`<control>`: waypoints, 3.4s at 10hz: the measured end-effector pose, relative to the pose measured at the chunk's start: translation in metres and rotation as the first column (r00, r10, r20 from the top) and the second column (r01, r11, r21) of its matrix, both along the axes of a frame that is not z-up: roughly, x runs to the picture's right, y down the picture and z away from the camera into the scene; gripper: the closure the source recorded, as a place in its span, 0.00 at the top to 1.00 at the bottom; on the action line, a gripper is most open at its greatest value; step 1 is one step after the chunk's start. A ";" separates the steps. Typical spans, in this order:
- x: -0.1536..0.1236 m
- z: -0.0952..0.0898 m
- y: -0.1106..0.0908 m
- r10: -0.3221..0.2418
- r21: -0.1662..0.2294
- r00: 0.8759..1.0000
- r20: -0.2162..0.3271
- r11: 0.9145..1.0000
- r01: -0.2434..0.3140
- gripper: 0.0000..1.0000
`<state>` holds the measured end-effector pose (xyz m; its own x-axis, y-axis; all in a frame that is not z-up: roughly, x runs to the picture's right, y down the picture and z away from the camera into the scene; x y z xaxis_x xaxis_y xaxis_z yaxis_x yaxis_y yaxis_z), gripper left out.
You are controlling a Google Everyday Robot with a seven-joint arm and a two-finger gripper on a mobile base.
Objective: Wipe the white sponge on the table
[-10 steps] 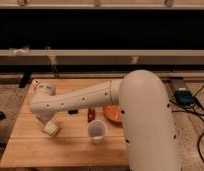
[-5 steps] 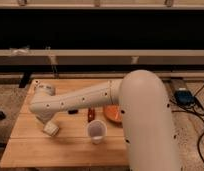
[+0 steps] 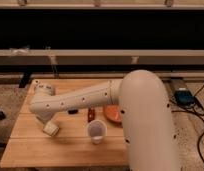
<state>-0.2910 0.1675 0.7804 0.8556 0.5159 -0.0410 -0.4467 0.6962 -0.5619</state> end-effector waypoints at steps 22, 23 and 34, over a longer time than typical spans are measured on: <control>-0.008 0.042 0.032 -0.112 -0.112 0.991 -0.068 0.988 0.104 0.00; -0.008 0.042 0.032 -0.112 -0.112 0.991 -0.068 0.988 0.104 0.00; -0.005 0.043 0.031 -0.113 -0.113 0.991 -0.072 0.988 0.105 0.00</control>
<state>-0.2962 0.1987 0.8229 0.8984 0.4087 -0.1606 -0.4171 0.6797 -0.6033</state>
